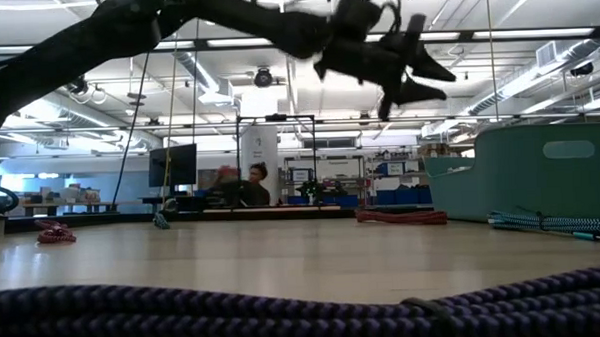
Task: Pick and place USB-C Cables
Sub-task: Put the left green charger cable into the green bin
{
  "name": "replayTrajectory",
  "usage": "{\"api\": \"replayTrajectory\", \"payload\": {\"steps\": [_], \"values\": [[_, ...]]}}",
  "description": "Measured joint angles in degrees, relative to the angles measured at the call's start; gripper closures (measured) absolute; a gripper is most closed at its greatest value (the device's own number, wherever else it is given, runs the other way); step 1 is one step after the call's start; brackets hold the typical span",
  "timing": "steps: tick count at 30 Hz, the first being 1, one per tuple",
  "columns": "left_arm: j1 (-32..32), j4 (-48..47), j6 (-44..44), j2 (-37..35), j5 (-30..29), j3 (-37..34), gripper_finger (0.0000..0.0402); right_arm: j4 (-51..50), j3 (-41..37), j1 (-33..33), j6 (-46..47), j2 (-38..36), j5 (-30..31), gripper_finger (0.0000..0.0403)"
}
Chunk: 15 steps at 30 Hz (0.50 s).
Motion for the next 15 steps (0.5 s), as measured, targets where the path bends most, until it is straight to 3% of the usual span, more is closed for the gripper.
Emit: {"api": "replayTrajectory", "payload": {"steps": [4, 7, 15], "values": [[-0.1, -7.5, 5.2, -8.2, -1.5, -6.8, 0.0251, -0.1, -0.5, 0.0, 0.0, 0.1, 0.1, 0.0399], [-0.1, -18.8, 5.8, -13.2, -4.8, -9.1, 0.0258, 0.0, -1.4, 0.0, 0.6, 0.5, 0.1, 0.0399], [-0.8, -53.0, 3.7, -17.8, -21.7, -9.5, 0.0260, 0.8, -6.6, 0.0, 1.2, 3.2, -0.7, 0.0398]]}}
